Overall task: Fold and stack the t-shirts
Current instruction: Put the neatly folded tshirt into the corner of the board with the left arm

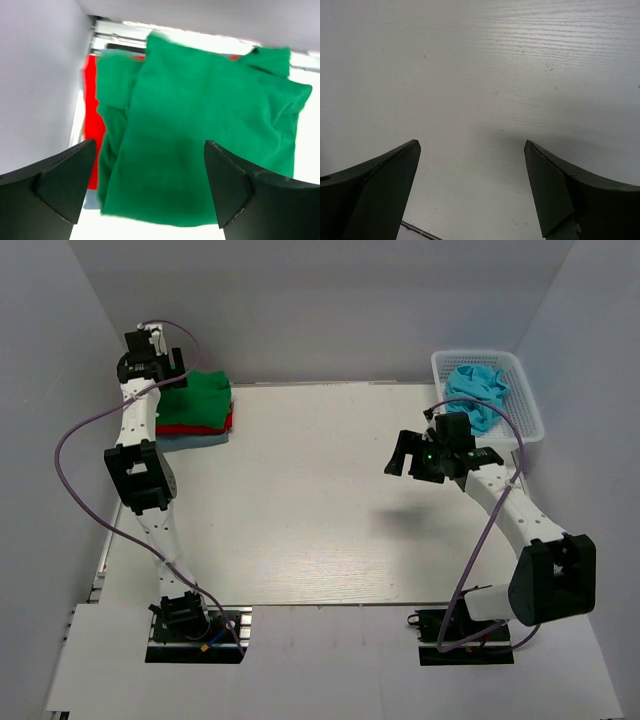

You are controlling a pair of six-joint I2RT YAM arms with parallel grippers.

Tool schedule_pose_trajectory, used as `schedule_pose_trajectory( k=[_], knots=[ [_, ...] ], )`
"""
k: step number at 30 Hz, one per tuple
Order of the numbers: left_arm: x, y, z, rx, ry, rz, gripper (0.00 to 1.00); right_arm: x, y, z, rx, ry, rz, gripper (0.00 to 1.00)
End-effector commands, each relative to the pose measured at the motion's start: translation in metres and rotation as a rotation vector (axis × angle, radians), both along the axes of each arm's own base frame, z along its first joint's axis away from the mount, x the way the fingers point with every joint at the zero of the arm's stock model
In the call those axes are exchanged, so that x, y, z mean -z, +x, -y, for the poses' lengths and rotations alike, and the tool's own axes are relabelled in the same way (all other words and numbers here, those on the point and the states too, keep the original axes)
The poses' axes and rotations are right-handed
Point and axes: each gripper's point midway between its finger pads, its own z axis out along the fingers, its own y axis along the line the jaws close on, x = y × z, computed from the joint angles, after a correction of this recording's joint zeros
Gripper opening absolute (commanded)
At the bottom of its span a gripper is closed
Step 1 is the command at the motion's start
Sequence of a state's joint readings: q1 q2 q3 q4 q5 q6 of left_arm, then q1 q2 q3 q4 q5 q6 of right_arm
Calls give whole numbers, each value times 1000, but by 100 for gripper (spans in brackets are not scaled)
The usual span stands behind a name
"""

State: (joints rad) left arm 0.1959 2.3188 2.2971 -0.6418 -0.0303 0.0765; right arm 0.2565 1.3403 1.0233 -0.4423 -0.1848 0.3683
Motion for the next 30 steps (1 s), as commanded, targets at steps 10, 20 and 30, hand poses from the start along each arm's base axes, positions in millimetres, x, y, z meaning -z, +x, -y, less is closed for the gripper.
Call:
schedule_pose_trajectory(
  k=[10, 20, 30],
  knots=[
    [-92, -13, -1, -89, -24, 178, 100, -40, 20, -4, -40, -2, 114, 90],
    [-122, -160, 126, -84, -350, 280, 100, -26, -19, 8, 36, 28, 95, 90],
    [-41, -296, 178, -85, -427, 47, 100, -6, -77, 15, 40, 100, 122, 90]
  ],
)
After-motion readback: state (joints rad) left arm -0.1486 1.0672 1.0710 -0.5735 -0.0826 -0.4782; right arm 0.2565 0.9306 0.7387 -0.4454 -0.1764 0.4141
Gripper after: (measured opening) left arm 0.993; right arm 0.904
